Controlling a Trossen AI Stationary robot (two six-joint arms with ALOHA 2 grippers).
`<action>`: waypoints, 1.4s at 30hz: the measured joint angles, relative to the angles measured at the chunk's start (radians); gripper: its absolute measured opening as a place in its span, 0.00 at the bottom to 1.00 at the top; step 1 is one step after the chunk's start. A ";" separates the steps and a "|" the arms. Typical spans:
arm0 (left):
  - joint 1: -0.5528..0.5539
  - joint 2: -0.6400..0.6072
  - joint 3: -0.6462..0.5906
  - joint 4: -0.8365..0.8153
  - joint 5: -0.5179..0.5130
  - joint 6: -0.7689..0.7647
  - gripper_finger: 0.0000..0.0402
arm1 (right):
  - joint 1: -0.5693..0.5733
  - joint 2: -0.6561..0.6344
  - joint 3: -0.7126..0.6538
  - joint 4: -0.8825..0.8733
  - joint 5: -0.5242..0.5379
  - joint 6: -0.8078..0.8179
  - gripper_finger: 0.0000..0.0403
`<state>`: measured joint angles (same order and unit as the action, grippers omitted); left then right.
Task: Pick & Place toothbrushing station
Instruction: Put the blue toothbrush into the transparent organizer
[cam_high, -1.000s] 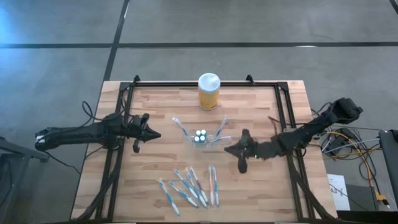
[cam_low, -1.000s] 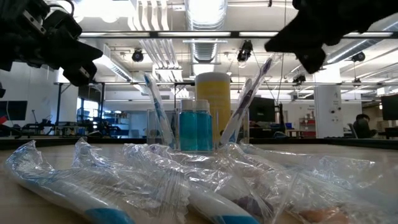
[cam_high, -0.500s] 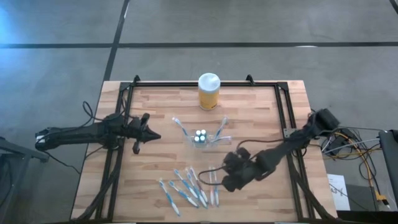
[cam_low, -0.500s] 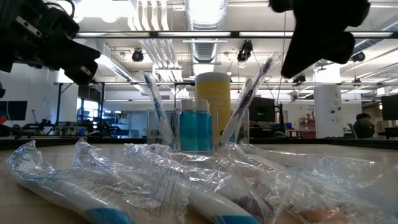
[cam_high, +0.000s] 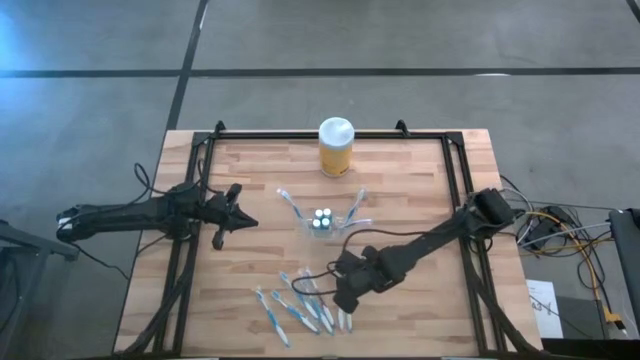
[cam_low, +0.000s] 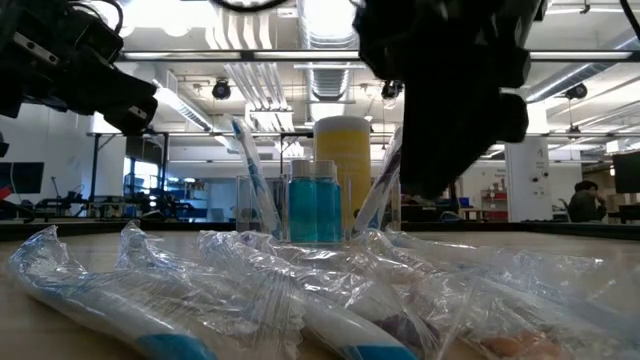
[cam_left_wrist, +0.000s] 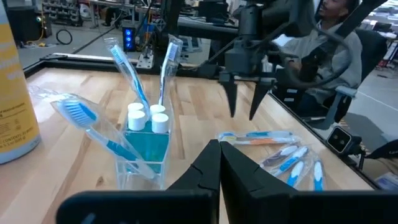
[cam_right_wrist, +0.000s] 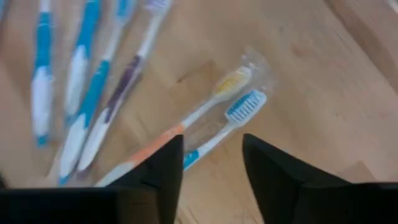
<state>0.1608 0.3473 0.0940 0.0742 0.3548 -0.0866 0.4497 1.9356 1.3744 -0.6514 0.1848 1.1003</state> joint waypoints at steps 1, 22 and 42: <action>0.000 0.000 0.000 0.000 0.002 0.000 0.01 | -0.003 0.005 -0.004 0.000 0.000 0.024 0.45; 0.000 0.000 -0.001 -0.004 0.004 -0.017 0.03 | -0.016 0.094 -0.029 -0.057 -0.007 0.057 0.48; 0.000 0.000 -0.001 0.009 0.004 -0.027 0.04 | -0.013 -0.012 -0.026 -0.075 0.092 -0.097 0.02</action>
<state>0.1604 0.3477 0.0929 0.0832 0.3584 -0.1135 0.4367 1.9238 1.3483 -0.7263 0.2767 1.0028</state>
